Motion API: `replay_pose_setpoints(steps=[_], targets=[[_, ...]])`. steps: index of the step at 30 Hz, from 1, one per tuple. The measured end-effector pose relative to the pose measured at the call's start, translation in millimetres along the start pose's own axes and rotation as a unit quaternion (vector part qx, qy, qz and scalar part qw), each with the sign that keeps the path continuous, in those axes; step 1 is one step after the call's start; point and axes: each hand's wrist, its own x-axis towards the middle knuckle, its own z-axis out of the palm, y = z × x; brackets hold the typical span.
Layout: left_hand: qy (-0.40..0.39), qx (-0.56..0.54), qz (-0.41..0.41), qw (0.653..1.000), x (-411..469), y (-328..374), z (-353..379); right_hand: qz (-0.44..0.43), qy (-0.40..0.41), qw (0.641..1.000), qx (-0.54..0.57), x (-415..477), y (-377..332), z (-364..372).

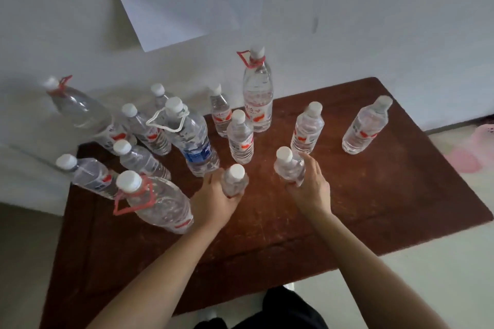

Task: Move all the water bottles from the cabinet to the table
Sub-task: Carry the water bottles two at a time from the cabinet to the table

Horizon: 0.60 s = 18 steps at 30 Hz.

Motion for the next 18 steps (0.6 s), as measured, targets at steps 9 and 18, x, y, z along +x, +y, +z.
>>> replay_pose_setpoints(steps=[9, 18], targets=[[0.012, -0.03, -0.233, 0.972, 1, 17, 2, 0.019, -0.068, 0.996, 0.052, 31, 26, 5], [-0.023, 0.0, -0.226, 0.974, -43, 22, -16, 0.01, -0.082, 0.996, 0.026, 2, 46, 0]])
